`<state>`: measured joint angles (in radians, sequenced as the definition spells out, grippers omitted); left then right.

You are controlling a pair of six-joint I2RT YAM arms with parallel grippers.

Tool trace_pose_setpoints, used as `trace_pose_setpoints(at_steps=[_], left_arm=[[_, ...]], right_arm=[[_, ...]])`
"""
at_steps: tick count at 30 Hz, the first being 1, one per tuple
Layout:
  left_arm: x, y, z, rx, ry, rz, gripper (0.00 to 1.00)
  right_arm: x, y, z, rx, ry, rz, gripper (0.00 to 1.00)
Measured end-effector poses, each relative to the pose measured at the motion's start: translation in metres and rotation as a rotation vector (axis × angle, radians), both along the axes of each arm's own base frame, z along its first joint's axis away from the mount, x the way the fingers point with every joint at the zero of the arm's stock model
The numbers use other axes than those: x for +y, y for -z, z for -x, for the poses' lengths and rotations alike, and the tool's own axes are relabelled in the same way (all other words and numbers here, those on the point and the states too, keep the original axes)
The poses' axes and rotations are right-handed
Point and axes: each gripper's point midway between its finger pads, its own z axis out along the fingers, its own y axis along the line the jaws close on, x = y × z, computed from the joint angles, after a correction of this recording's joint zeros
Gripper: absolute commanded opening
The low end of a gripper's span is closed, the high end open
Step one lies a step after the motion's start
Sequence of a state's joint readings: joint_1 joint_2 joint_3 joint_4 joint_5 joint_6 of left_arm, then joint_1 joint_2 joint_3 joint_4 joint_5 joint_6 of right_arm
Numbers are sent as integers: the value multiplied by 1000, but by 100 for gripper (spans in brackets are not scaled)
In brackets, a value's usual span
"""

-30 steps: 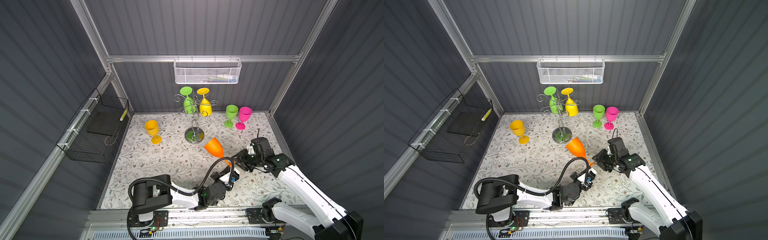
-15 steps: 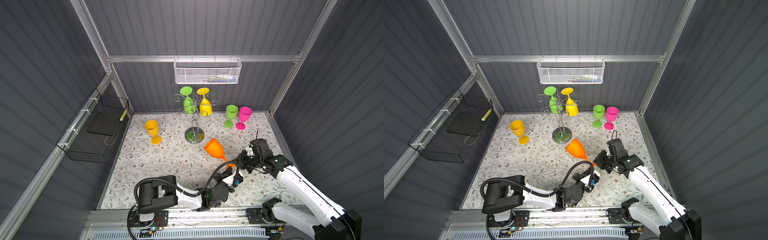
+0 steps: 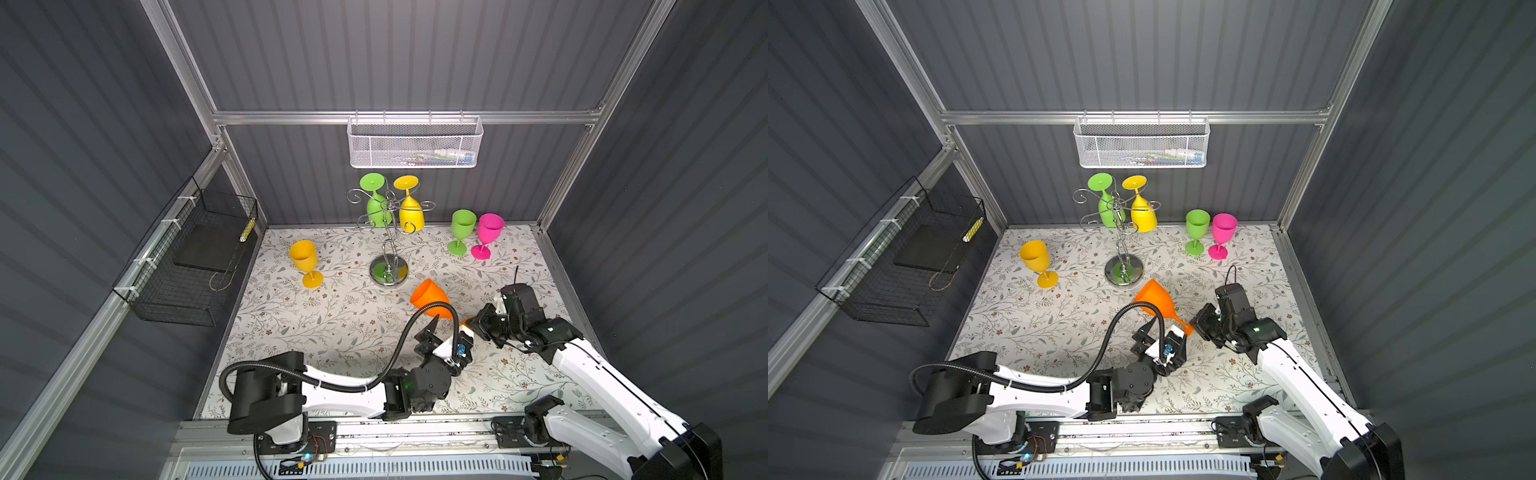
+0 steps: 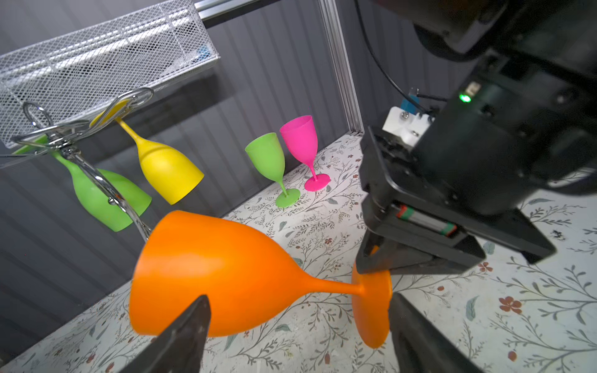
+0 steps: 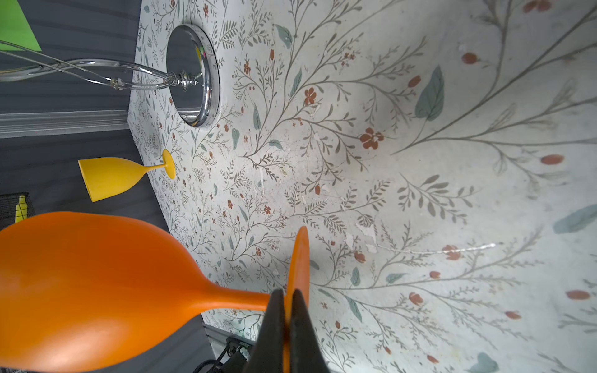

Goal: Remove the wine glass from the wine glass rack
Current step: 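Open the left gripper off the foot and move it to the bowl rim, then close the left gripper on the orange glass bowl rim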

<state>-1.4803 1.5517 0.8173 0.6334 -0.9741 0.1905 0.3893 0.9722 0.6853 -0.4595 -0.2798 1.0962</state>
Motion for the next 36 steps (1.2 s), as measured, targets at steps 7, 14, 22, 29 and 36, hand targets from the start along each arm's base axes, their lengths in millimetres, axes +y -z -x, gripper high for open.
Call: trace_pose_setpoints(at_steps=[7,14,22,29,36], left_arm=[[14,22,10,180,43,-45,89],[29,13,0,353,75,47,86],[22,0,-18,540,126,182,79],[18,-11,-22,663,174,294,70],[30,-22,-31,735,136,384,67]], right_arm=[[-9,16,-20,-150,-17,56,0],[-21,15,-31,-354,-28,111,0],[-31,-18,-39,-636,-28,176,0],[-36,-23,-44,-735,-21,226,0],[-36,-23,-44,-796,-33,244,0]])
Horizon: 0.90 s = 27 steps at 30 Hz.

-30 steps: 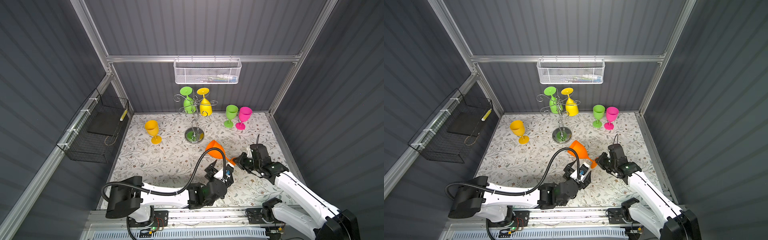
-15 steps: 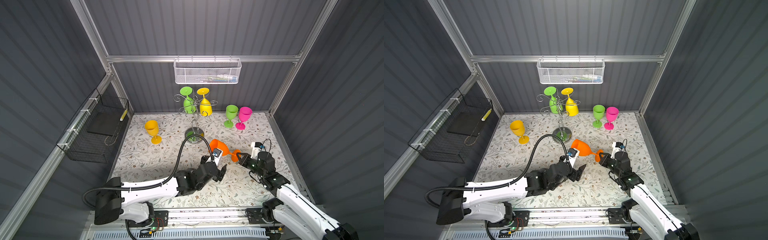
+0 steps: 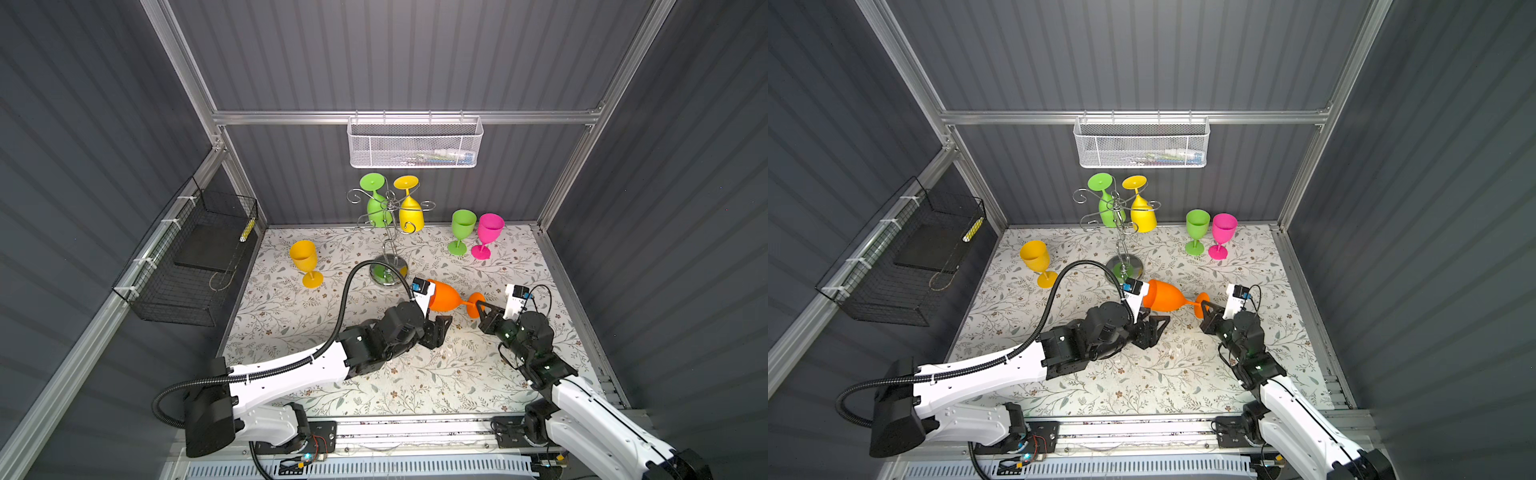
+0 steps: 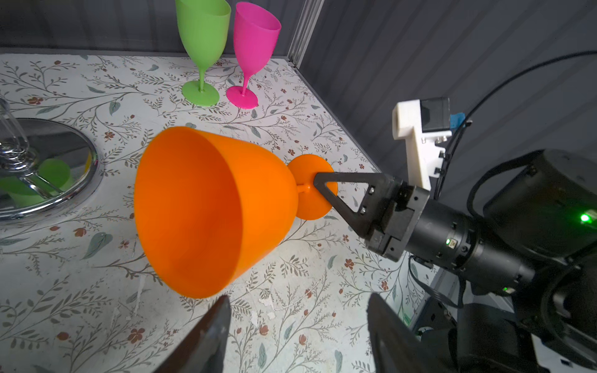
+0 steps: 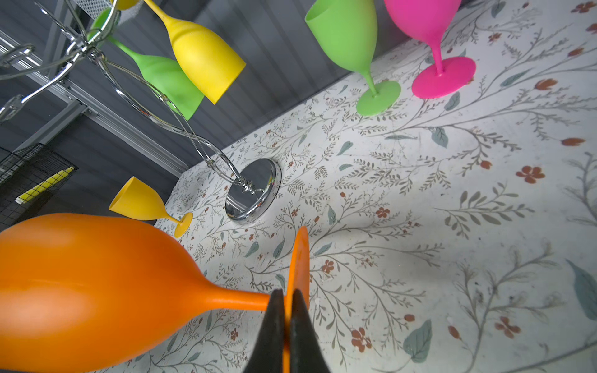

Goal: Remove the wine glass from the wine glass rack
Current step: 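Close the left gripper on the orange glass bowl rim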

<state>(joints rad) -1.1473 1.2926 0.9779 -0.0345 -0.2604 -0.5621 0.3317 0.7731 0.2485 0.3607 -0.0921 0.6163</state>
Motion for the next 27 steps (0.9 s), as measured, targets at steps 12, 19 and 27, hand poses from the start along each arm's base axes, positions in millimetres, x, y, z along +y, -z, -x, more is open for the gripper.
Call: trace_pose_setpoints(at_steps=[12,19,27], left_arm=[[18,-6,-12,69,-80,34,58],[20,-10,-11,80,-83,52,45],[19,-10,-9,99,-77,65,36]], right_arm=[[22,-15,7,-96,-102,50,0],[31,-16,11,-112,-144,68,0],[44,-18,15,-132,-195,79,0]])
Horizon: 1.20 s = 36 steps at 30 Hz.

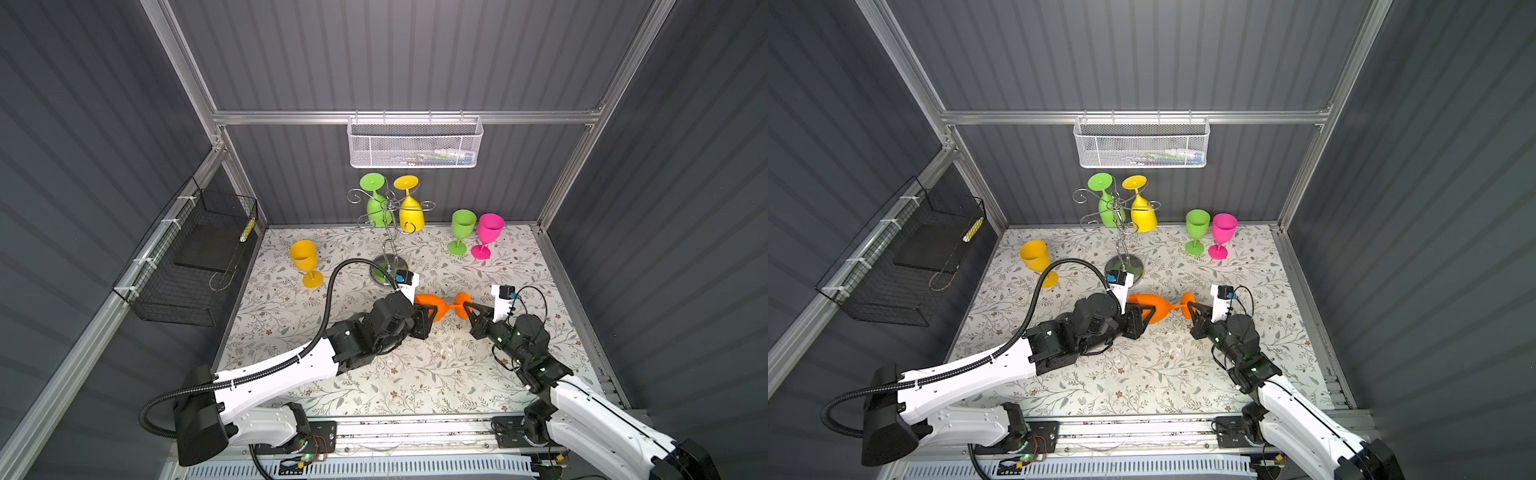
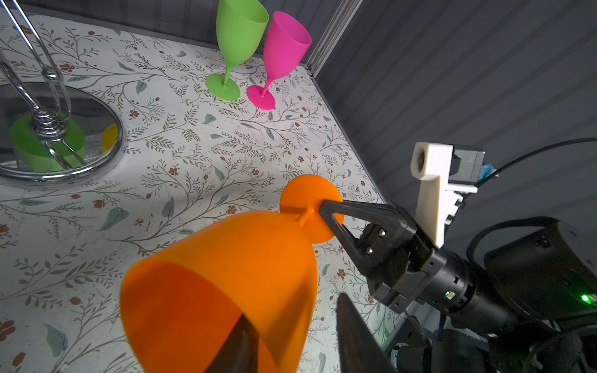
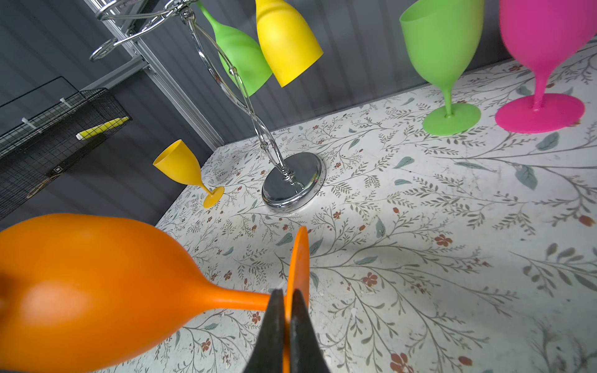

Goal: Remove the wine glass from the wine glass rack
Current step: 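Close the left gripper on the orange glass bowl rim, then carry the orange glass toward the standing yellow glass while the right gripper withdraws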

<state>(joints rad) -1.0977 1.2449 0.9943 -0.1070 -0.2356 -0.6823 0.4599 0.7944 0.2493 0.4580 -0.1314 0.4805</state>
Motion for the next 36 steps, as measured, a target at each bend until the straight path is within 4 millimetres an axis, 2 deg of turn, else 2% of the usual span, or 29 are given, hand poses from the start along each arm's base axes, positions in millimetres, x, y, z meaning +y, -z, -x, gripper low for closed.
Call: trace_pose_setpoints(at_steps=[8,12,16,18,21,25,28,31,34,36], left_arm=[[6,-5,1,11,-16,16,12],[6,-16,6,18,-5,62,2],[10,-21,7,23,-17,74,0],[12,-21,7,30,-23,69,0],[19,-20,5,39,-48,34,0],[36,-8,3,61,-101,-65,0],[54,-2,3,87,-140,-158,0],[72,-7,-1,108,-182,-234,0],[100,-8,-15,135,-260,-308,0],[123,0,-26,165,-314,-369,0]], right_arm=[[10,-4,-1,-17,-22,-5,0],[19,-5,1,-15,-45,-8,0],[25,-10,0,-23,-51,-12,0],[27,-9,0,-19,-52,-6,14],[29,-6,0,-14,-54,10,43],[31,-17,-1,-42,-53,20,67],[27,-30,-1,-70,-38,22,78],[23,-45,-1,-102,-19,24,84],[20,-57,0,-126,-10,20,86],[20,-60,0,-127,-9,25,87]])
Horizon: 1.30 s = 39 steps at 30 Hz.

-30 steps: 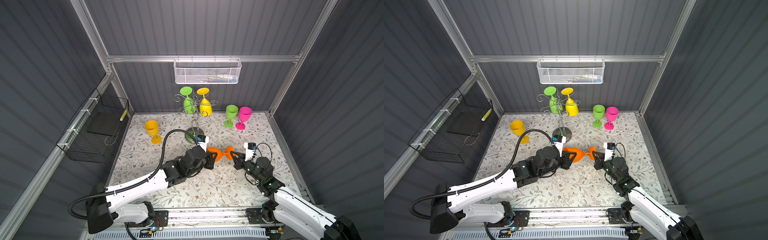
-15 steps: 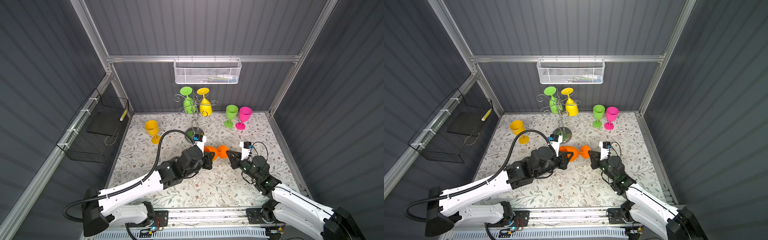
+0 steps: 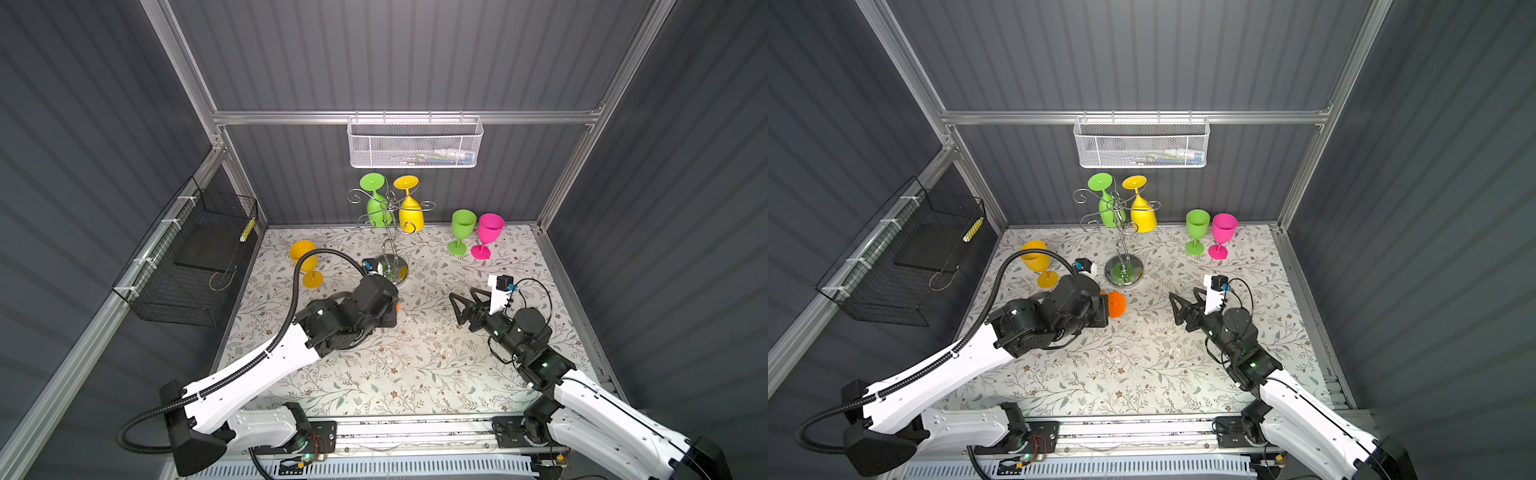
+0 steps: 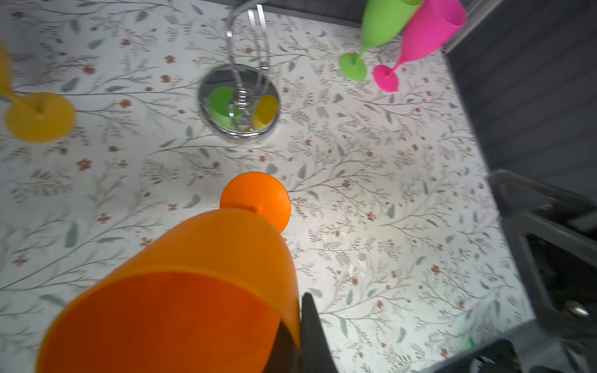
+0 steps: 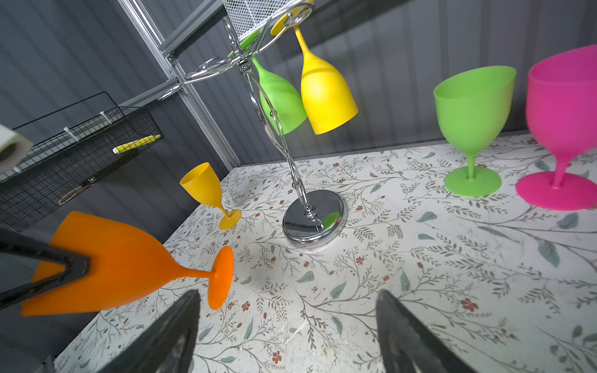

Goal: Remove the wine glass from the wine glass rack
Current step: 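Carry the orange glass toward the standing yellow glass while the right gripper withdraws, then lower the orange glass upright beside the yellow glass and open the left gripper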

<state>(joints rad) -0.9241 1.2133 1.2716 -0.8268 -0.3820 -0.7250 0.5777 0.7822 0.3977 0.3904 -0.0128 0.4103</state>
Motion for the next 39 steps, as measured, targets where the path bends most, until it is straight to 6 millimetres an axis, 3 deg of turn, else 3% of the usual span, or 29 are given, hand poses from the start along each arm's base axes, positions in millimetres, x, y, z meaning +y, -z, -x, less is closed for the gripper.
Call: trace_pose_setpoints(at_steps=[9,17,25,39], left_arm=[[92,57,-37,213,-177,-260,0],[138,85,-59,335,-245,-310,0],[154,92,-79,370,-255,-323,0],[168,84,-121,350,-270,-275,0]], right_arm=[[8,11,5,23,-23,55,92],[21,20,13,22,-65,113,94],[31,24,19,8,-98,149,95],[37,25,18,-8,-109,168,96]])
